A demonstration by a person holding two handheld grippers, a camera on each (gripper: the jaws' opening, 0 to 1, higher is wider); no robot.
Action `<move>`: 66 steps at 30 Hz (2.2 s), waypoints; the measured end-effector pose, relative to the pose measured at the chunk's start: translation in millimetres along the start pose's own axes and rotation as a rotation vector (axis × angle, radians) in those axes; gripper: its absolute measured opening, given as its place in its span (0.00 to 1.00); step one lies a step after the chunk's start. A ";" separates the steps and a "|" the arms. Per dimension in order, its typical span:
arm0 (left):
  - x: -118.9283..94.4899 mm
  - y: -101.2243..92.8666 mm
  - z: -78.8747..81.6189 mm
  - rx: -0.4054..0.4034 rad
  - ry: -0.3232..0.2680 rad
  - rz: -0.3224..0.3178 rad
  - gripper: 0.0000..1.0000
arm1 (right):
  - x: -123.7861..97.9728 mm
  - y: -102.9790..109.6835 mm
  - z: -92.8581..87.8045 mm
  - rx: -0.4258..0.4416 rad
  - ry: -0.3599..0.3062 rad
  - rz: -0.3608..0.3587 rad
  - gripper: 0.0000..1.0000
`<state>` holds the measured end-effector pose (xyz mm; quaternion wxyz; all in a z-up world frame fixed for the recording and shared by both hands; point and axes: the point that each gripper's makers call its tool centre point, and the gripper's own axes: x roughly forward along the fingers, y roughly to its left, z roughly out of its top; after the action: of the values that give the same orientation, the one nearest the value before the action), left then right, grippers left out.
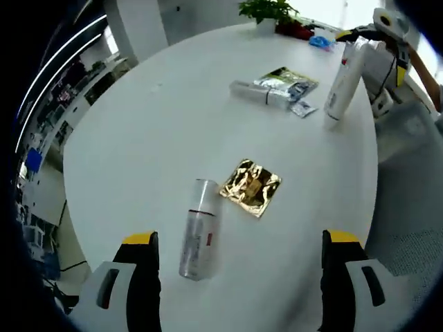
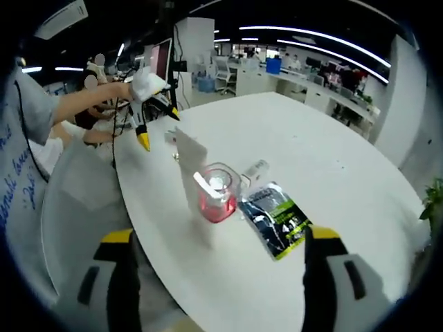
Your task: Arrange the skincare products in the storage area until every visible bottle or jar stands upright without overlapping.
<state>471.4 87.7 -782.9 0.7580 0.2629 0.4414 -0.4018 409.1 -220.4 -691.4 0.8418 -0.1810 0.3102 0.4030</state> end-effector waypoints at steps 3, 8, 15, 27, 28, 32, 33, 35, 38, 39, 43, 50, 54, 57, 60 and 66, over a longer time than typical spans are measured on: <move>3.6 4.4 -3.4 -0.002 0.017 -0.013 0.86 | -0.5 -0.3 0.1 0.001 0.001 -0.004 1.00; 12.9 14.1 -13.0 0.019 0.074 -0.032 0.83 | -0.2 -0.1 -0.5 0.004 0.006 -0.006 1.00; 20.2 22.1 -15.5 0.012 0.090 -0.059 0.68 | -0.8 1.0 0.9 0.012 0.004 -0.005 1.00; 32.3 36.6 -20.5 0.045 0.131 -0.066 0.50 | 1.6 2.6 -5.9 0.026 0.028 -0.001 1.00; 33.0 37.9 -20.9 0.045 0.136 -0.066 0.48 | 1.7 2.2 -6.0 0.027 0.029 -0.002 1.00; 36.7 45.7 -21.6 0.051 0.155 -0.061 0.45 | 2.2 2.4 -7.3 0.026 0.038 0.002 1.00; 37.3 46.9 -21.5 0.047 0.157 -0.061 0.43 | 2.3 2.2 -7.6 0.027 0.040 0.002 1.00; 39.2 49.3 -21.3 0.045 0.157 -0.064 0.39 | 2.4 1.0 -7.9 0.031 0.039 -0.001 1.00; 42.1 50.4 -21.2 0.046 0.161 -0.068 0.38 | 2.9 -0.4 -8.5 0.037 0.041 -0.002 1.00; 43.3 50.7 -21.0 0.049 0.163 -0.071 0.36 | 3.3 -0.6 -9.1 0.038 0.044 0.000 1.00; 44.7 56.3 -20.5 0.038 0.166 -0.067 0.26 | 3.4 -2.8 -9.6 0.047 0.044 -0.003 1.00; 45.9 59.3 -20.3 0.031 0.167 -0.063 0.20 | 5.0 -4.1 -11.0 0.052 0.043 0.002 1.00; 46.3 60.1 -20.3 0.040 0.167 -0.057 0.18 | 6.5 -3.0 -8.7 0.053 0.035 0.008 1.00; 46.0 62.5 -20.4 0.042 0.168 -0.042 0.18 | 7.4 -2.0 -8.7 0.047 0.038 0.010 1.00; 45.0 63.4 -21.6 0.023 0.169 -0.036 0.17 | 7.8 -0.7 -9.3 0.047 0.038 0.014 1.00; 38.2 60.3 -23.8 0.006 0.165 -0.028 0.17 | 7.7 0.6 -8.4 0.048 0.027 0.015 1.00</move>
<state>522.2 123.8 -825.1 0.7127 0.2913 0.5045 -0.3906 409.2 -220.4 -702.8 0.8385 -0.1636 0.3326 0.3994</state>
